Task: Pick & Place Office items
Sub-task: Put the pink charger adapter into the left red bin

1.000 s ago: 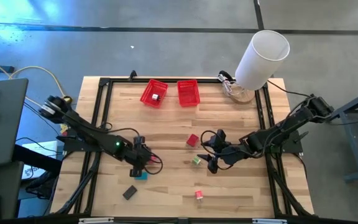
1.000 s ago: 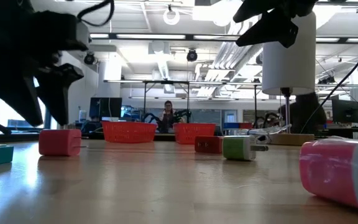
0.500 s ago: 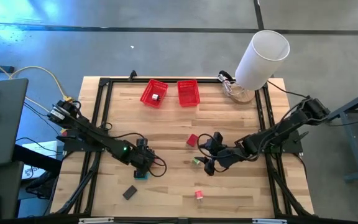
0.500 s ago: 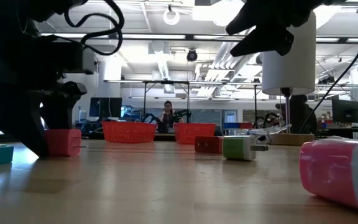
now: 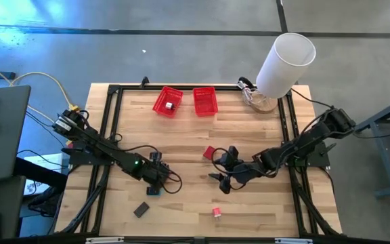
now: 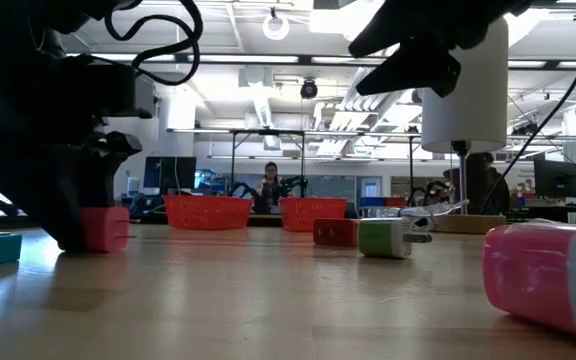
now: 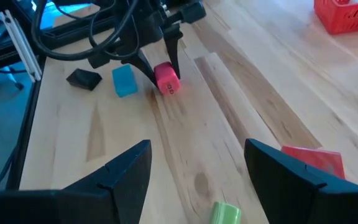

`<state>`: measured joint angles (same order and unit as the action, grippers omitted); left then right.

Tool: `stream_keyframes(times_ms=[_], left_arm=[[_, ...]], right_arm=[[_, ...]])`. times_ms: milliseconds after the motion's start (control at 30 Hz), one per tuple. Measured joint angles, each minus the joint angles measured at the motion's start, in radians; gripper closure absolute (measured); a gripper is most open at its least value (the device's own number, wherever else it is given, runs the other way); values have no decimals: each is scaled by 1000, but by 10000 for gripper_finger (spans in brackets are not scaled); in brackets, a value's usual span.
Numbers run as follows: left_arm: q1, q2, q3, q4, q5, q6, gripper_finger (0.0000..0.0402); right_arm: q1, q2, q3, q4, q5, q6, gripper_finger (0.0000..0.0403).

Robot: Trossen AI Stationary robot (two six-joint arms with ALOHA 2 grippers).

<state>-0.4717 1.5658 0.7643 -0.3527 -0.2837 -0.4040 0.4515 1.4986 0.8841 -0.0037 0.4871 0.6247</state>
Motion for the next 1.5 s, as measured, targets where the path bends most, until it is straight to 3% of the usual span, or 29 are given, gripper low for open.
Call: stream_keyframes(times_ms=[433,733,933,1067,1233,1500], left_arm=[[0,-79,57,40,0,-22,261],[-2,-137,64,507,-5,140,261],[18,-134,64,706,-42,244,261],[19,-109,65,856,-44,299,261],[20,-59,65,992,-45,356,261],[43,-14,65,1083,-41,372,261]], right_arm=[[4,0,0,44,0,-27,156],[34,-1,0,175,7,-118,156],[61,-1,1,296,9,-241,156],[78,-1,1,309,83,-290,156],[81,-1,1,330,174,-327,156],[82,-1,0,397,164,-399,156]])
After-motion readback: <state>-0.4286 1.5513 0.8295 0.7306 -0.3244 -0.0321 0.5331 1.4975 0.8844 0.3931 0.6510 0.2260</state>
